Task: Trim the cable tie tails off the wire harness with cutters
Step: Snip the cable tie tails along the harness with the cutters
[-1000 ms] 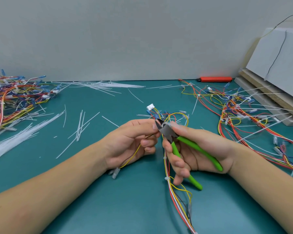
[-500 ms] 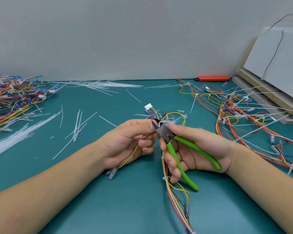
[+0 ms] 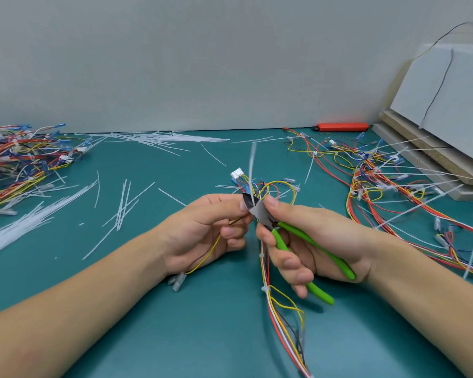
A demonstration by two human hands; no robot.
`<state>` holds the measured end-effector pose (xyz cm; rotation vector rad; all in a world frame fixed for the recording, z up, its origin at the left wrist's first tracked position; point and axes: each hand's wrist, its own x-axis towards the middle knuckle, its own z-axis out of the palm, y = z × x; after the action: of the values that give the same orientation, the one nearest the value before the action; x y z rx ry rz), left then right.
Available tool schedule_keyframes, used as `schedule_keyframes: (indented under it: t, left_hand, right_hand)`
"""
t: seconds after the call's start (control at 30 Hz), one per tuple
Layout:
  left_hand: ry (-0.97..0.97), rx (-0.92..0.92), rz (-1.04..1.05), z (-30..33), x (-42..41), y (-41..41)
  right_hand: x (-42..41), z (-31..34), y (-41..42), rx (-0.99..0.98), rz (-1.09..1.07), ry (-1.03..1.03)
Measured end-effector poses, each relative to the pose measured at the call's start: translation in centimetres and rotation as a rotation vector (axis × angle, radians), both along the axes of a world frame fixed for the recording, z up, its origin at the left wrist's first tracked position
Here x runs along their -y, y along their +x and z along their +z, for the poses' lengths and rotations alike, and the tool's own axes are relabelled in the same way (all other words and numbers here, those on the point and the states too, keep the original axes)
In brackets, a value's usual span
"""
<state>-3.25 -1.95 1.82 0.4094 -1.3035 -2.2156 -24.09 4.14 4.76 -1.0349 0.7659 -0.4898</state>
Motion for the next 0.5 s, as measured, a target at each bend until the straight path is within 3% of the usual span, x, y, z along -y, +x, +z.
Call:
schedule_keyframes:
  t: [0.5]
  left_hand:
    - [-0.060, 0.036, -0.010, 0.08, -0.07, -0.10]
  right_hand:
    - [0.44, -0.64, -0.81, 0.065, 0.044, 0.034]
